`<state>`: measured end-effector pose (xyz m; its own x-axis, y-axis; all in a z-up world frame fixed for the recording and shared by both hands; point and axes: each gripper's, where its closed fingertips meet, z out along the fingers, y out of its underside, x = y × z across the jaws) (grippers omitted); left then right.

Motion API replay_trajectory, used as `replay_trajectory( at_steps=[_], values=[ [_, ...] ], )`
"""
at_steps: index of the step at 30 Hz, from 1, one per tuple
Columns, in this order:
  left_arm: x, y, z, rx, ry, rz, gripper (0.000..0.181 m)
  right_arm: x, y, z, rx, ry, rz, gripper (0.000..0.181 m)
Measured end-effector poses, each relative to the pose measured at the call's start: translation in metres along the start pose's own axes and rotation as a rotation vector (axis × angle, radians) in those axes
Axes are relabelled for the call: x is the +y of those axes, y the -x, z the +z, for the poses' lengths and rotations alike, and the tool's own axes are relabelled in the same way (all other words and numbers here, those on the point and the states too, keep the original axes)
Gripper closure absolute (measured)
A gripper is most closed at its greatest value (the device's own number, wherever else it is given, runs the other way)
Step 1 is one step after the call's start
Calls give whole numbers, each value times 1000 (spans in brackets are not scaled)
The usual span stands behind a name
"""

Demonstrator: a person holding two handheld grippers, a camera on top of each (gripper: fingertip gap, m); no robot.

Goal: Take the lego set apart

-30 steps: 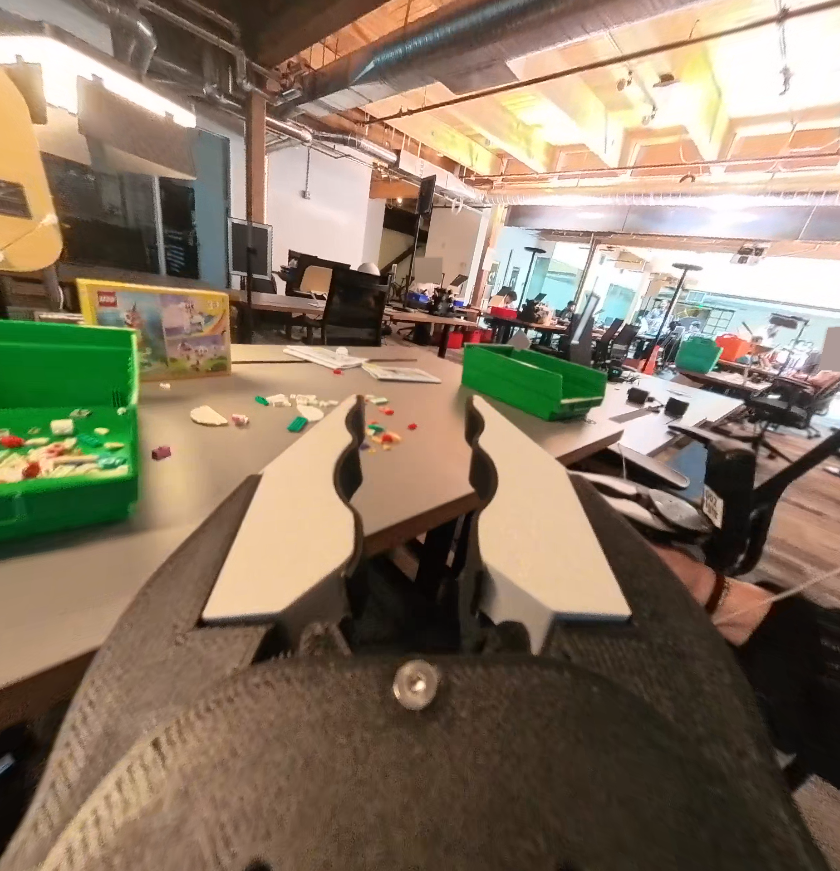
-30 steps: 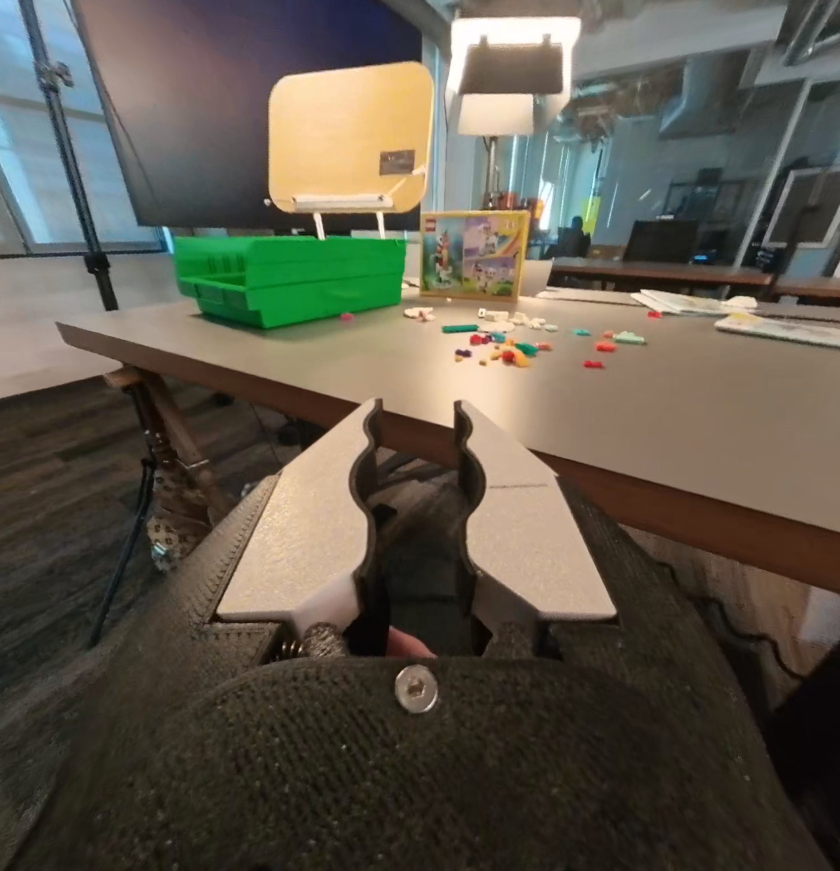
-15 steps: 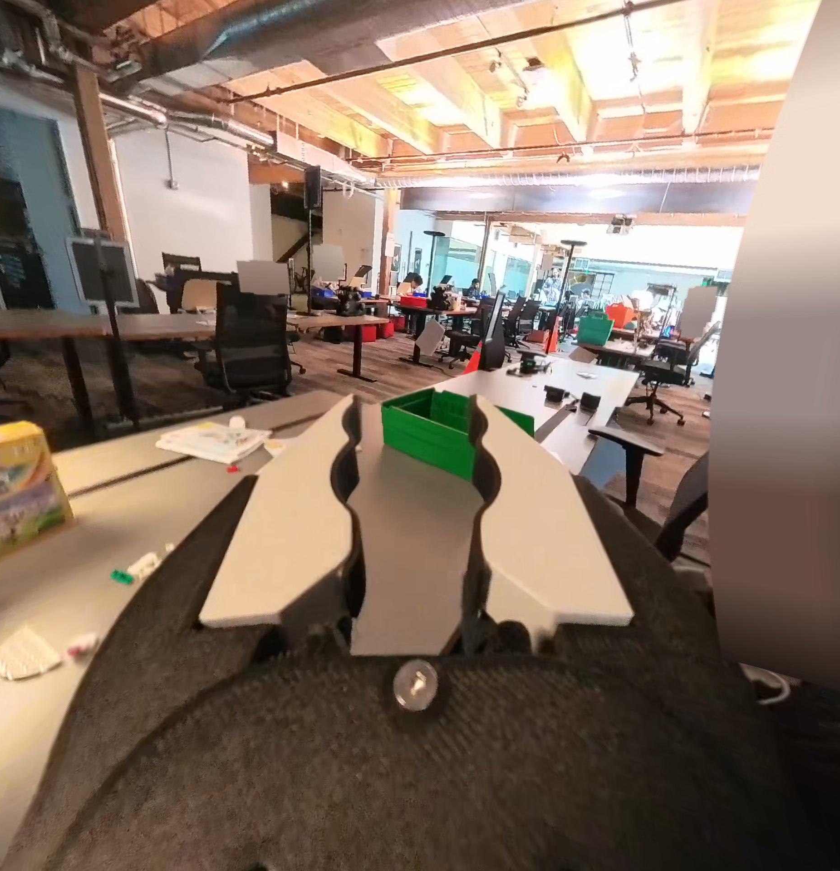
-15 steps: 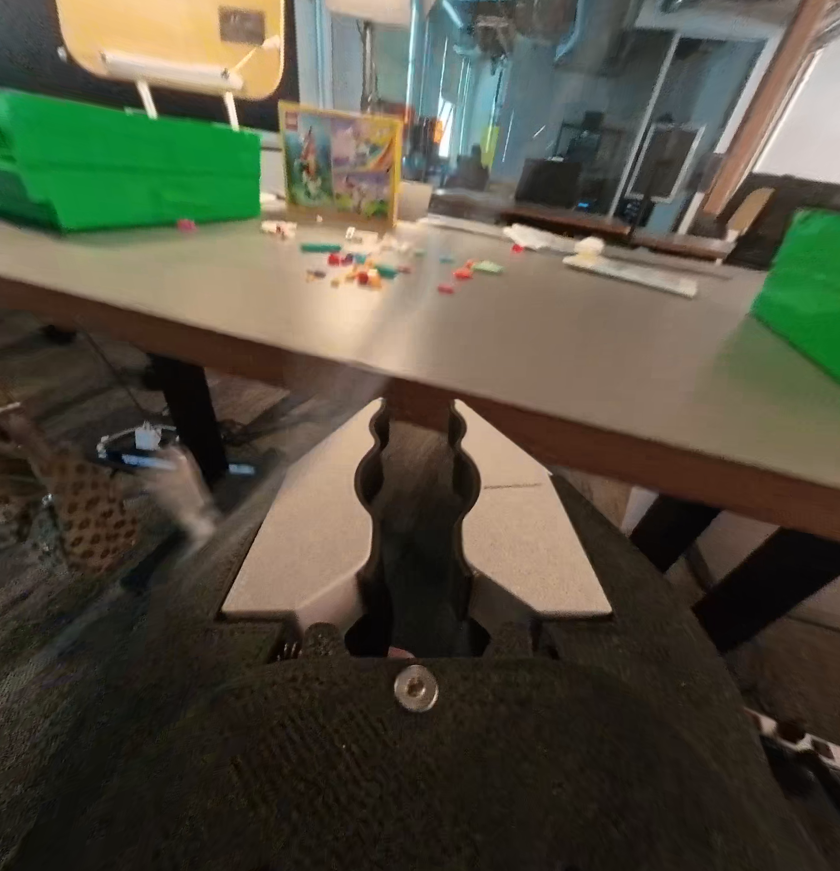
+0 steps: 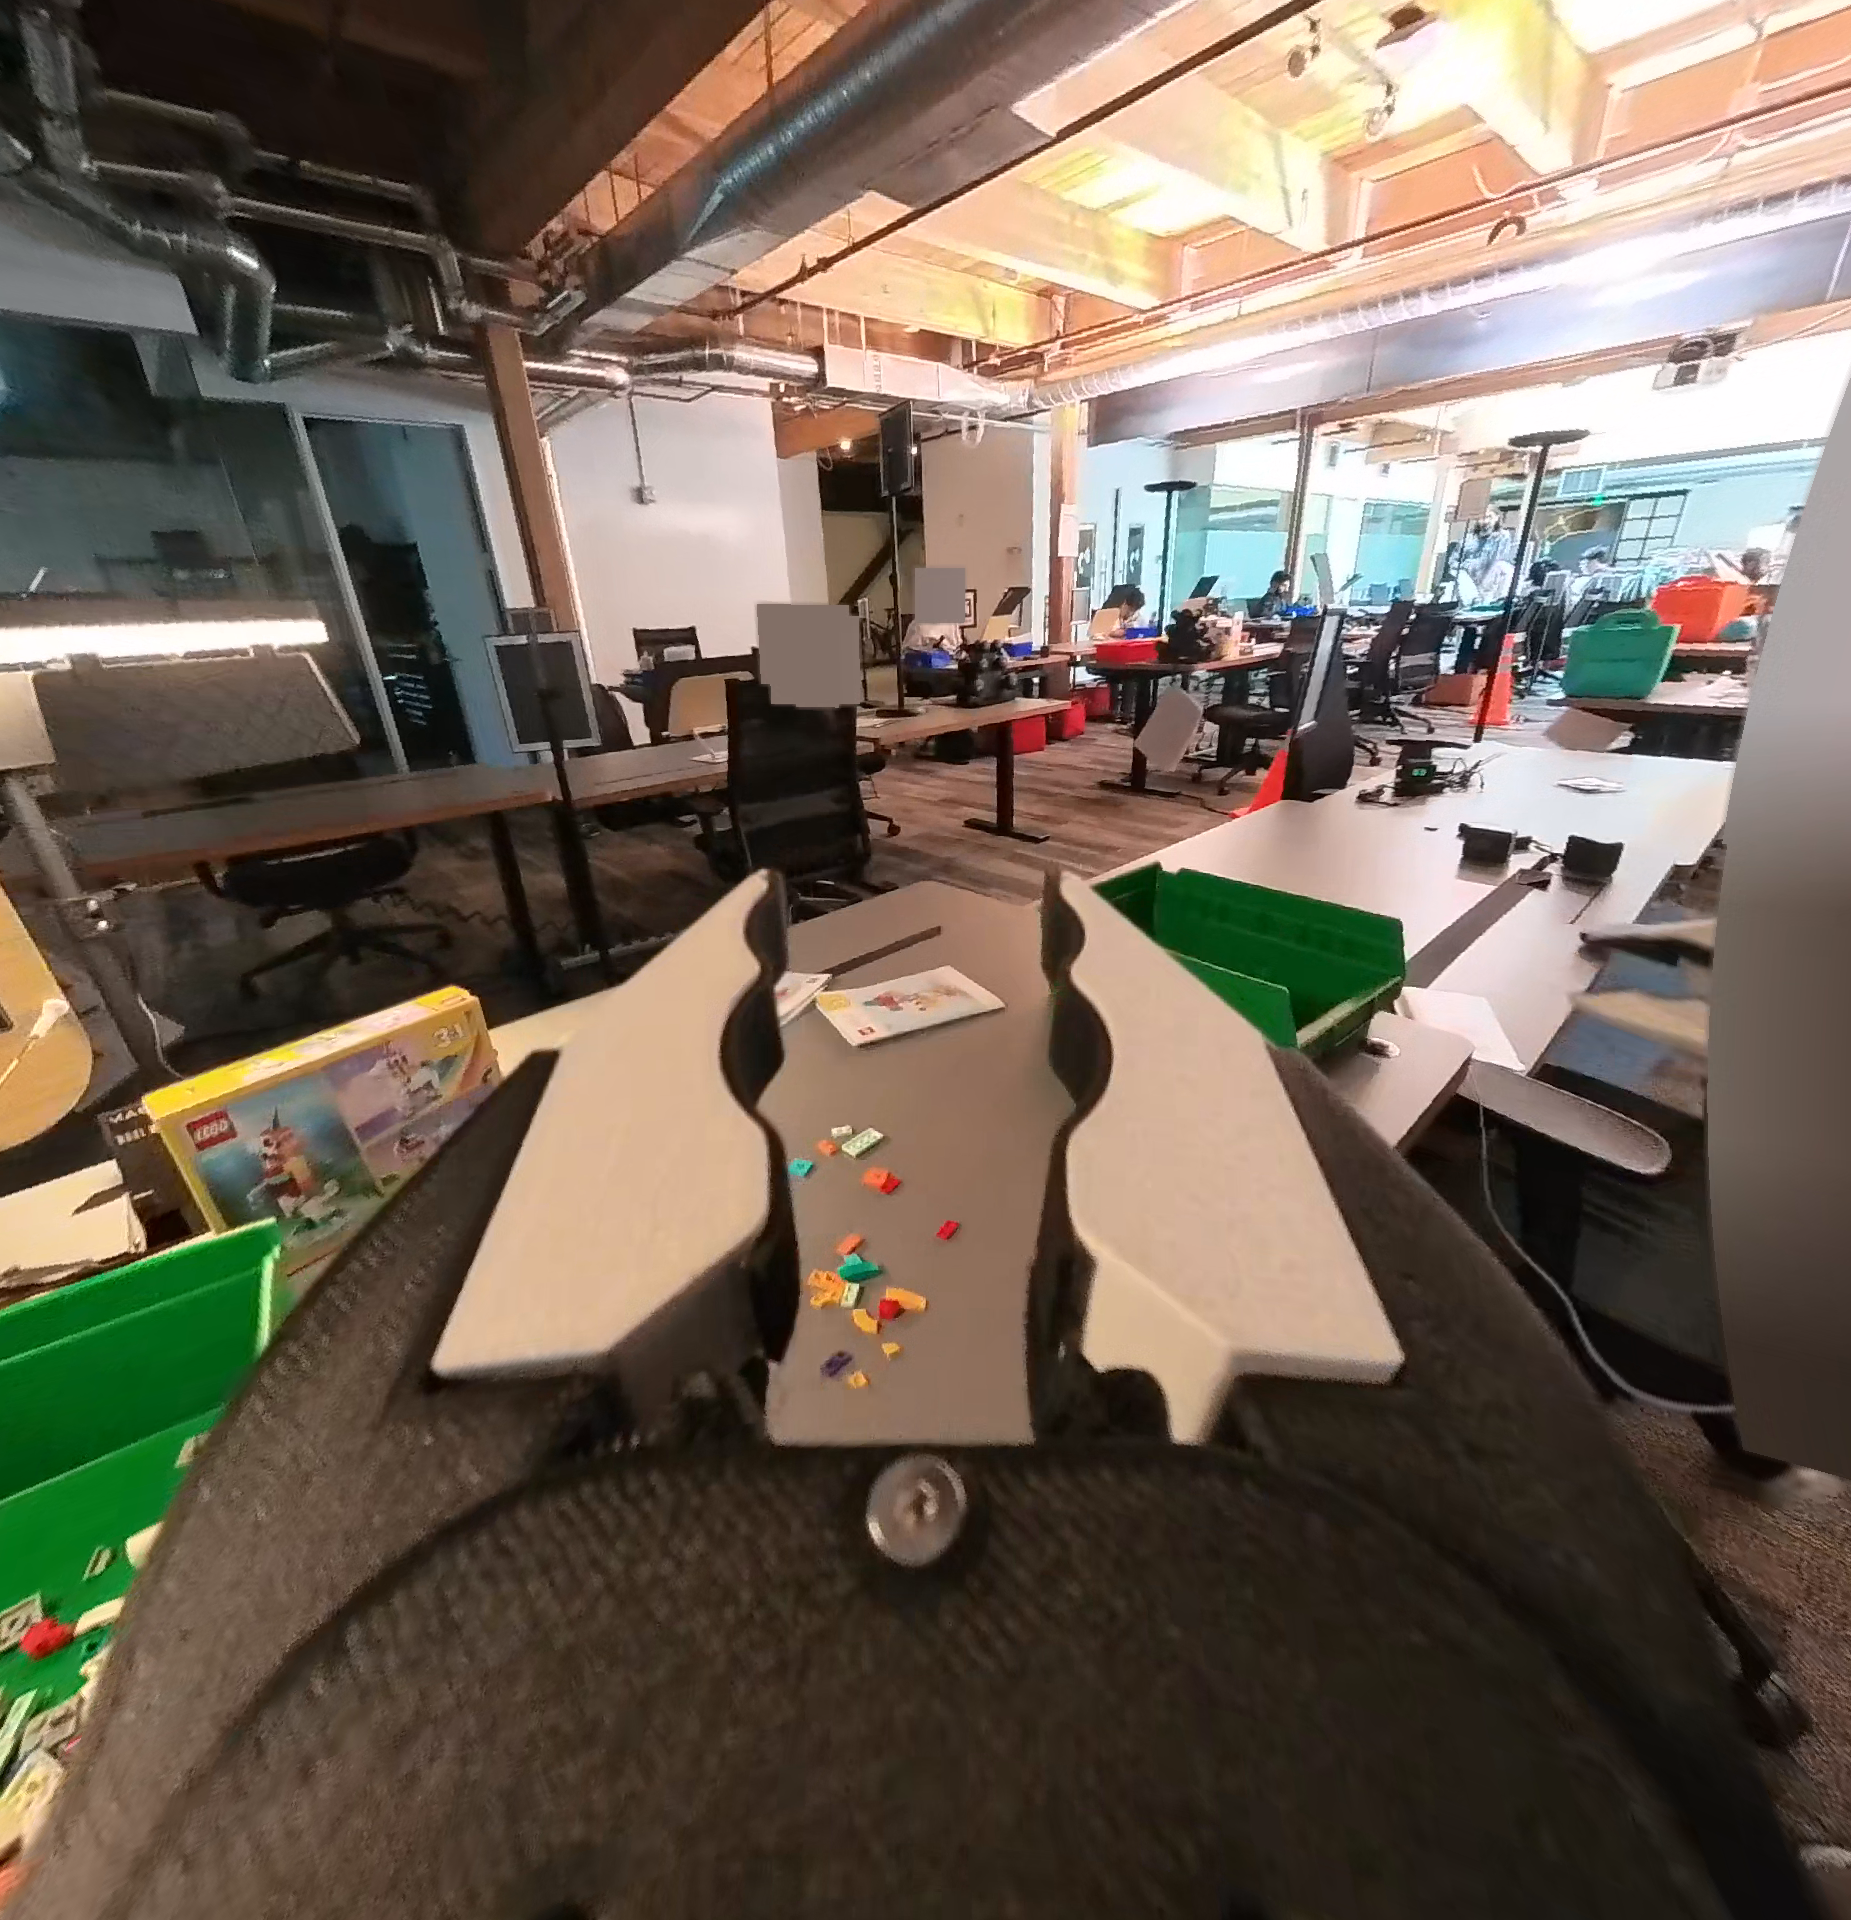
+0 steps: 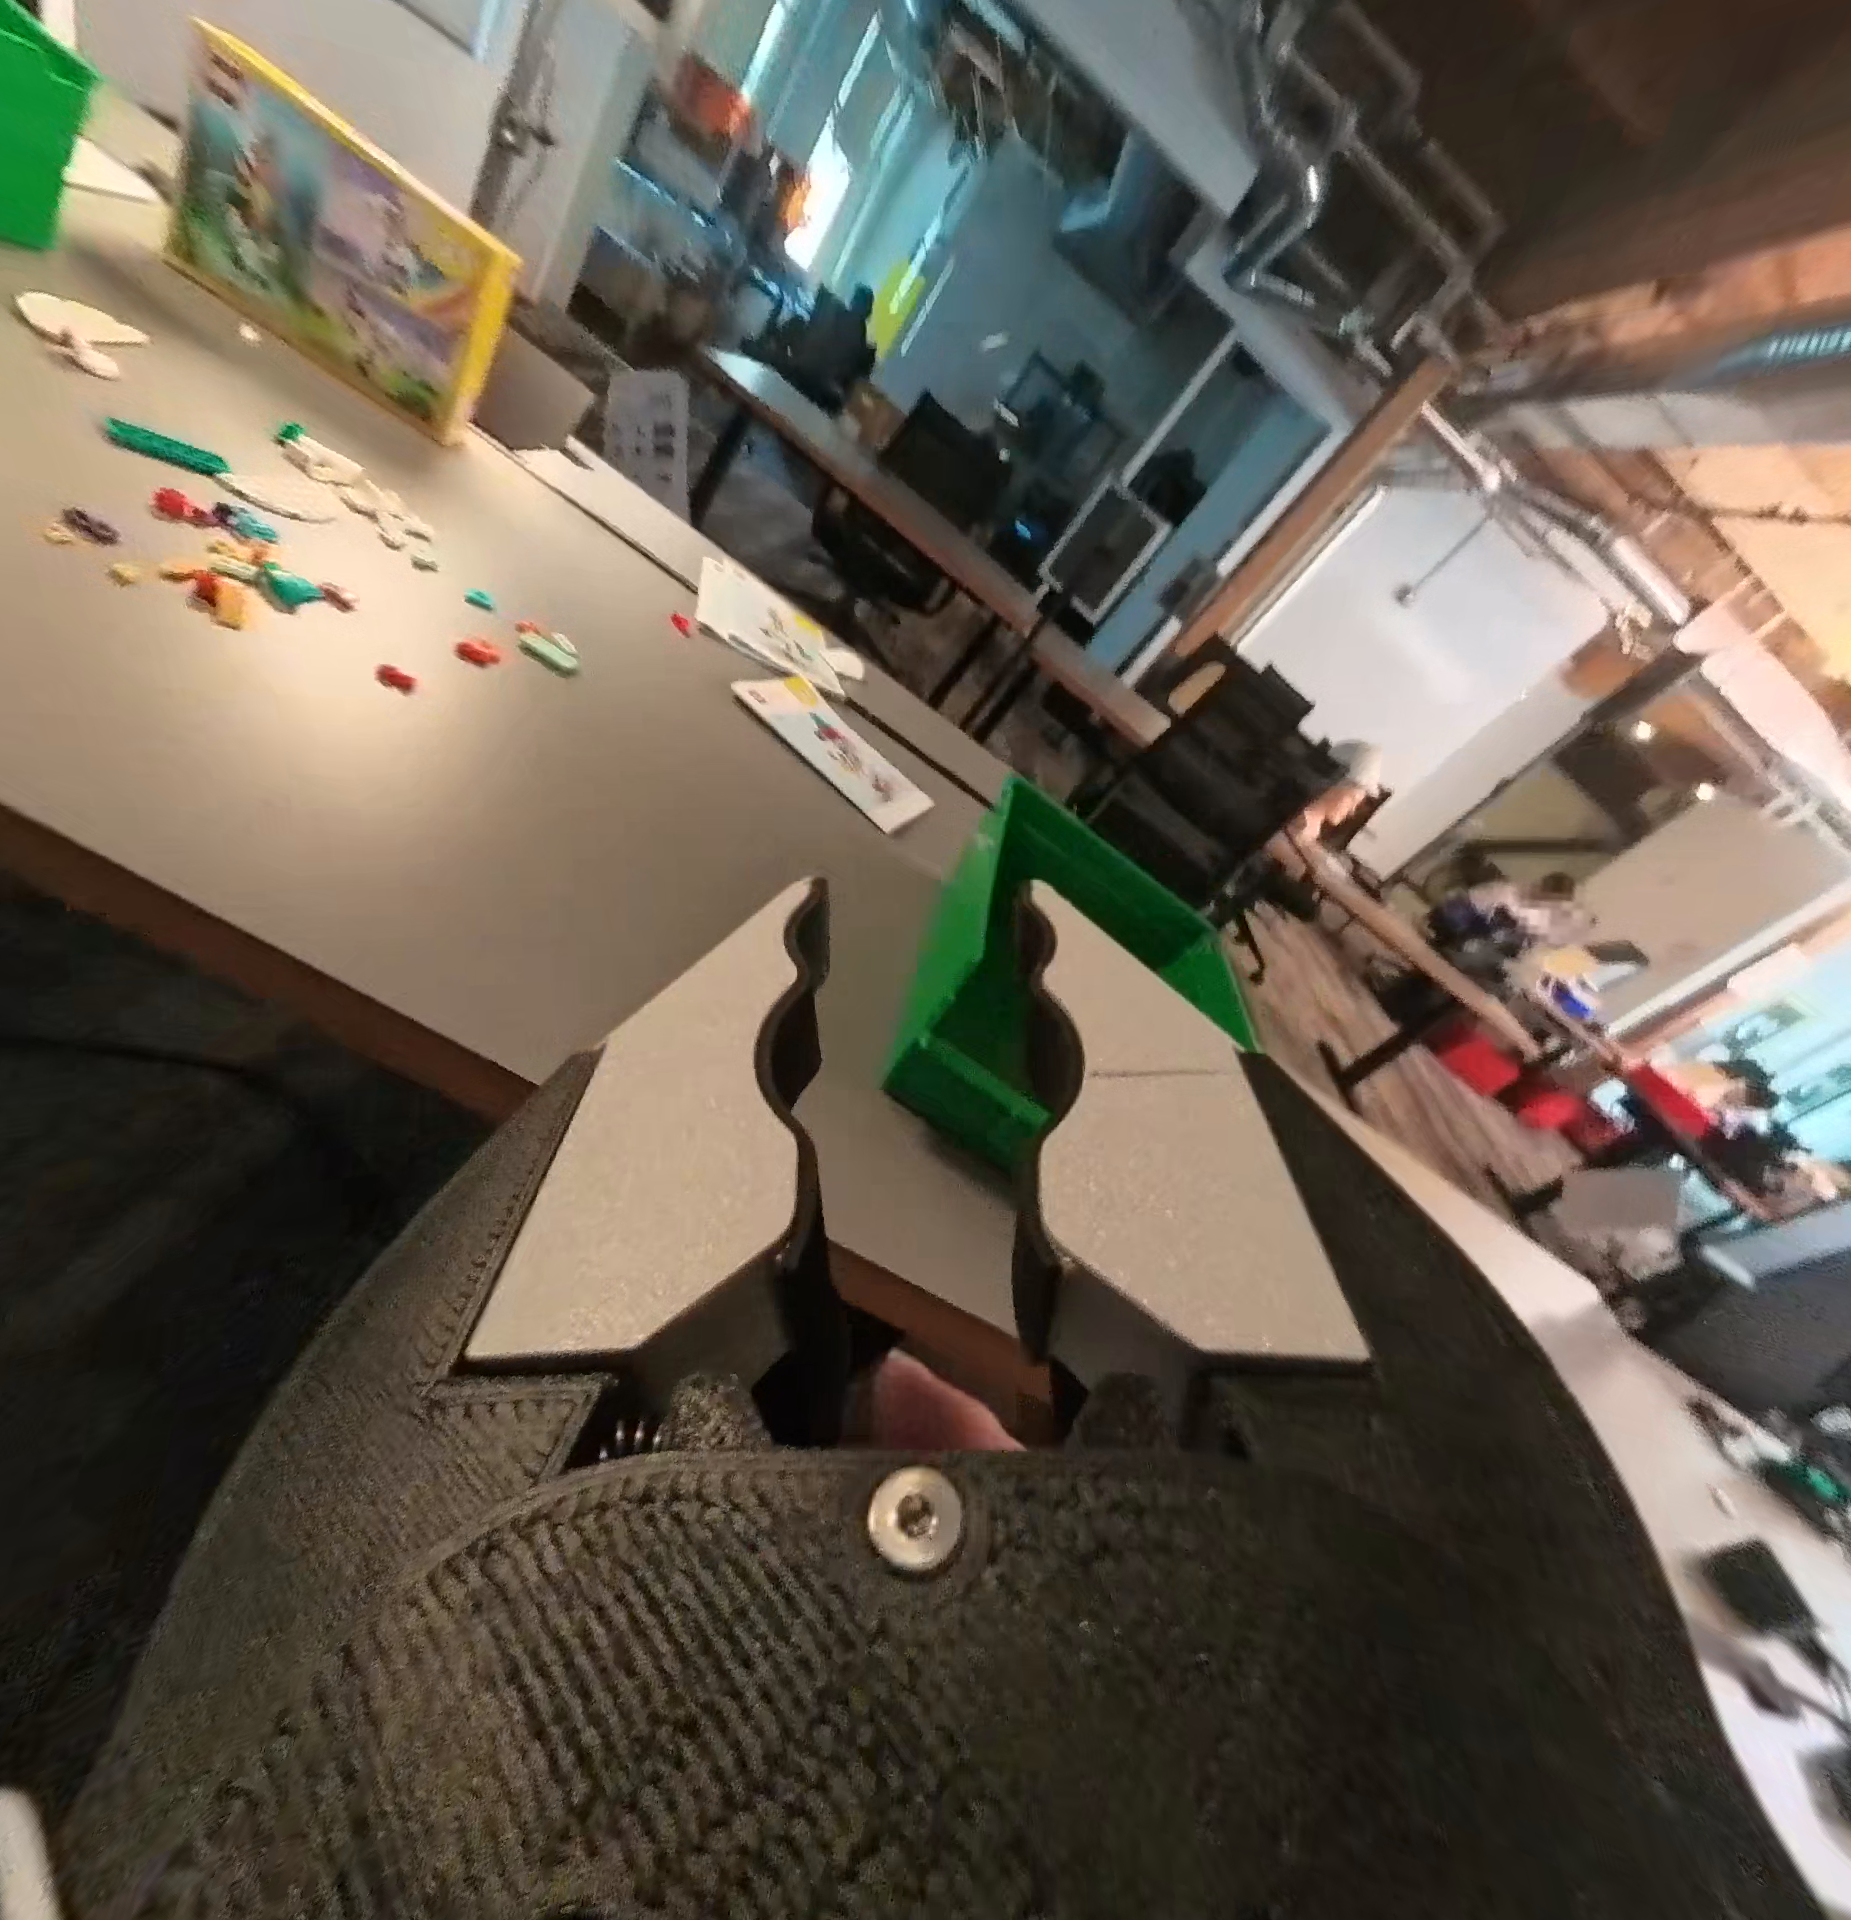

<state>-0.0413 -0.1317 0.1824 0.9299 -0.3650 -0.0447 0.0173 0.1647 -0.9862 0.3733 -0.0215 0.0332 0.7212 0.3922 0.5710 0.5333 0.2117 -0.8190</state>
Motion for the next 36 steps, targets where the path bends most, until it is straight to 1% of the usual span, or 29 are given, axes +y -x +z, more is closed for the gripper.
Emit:
replay_trajectory(
  at_steps=[3,7,11,14,18,21,23,24,26,30,33,36],
  values=[
    [4,-14,6,43,7,-11,133,-8,-22,-1,2,30,41,144],
    [8,-40,28,111,21,-22,133,-17,-50,2,61,72,54,144],
    [8,-88,58,278,-14,-101,133,-24,-72,4,77,112,21,144],
    [10,-143,86,456,-23,-199,133,-35,-93,1,110,112,28,143],
    [10,-236,118,740,-43,-286,134,-37,-133,-1,224,181,49,143],
    [9,-314,129,989,-8,-344,132,-47,-166,-5,337,220,83,143],
    [5,-360,131,1125,6,-338,131,-56,-188,-8,422,237,79,144],
    [2,-380,133,1172,0,-317,130,-59,-198,-11,467,253,66,144],
    [-5,-410,139,1215,-31,-271,129,-63,-215,-18,548,303,26,144],
    [-19,-444,149,1241,-95,-202,132,-66,-249,-42,733,427,-60,146],
    [-25,-454,150,1288,-124,-178,138,-66,-268,-64,852,509,-101,146],
    [-28,-460,156,1323,-124,-180,141,-69,-278,-75,924,570,-148,148]
  ],
)
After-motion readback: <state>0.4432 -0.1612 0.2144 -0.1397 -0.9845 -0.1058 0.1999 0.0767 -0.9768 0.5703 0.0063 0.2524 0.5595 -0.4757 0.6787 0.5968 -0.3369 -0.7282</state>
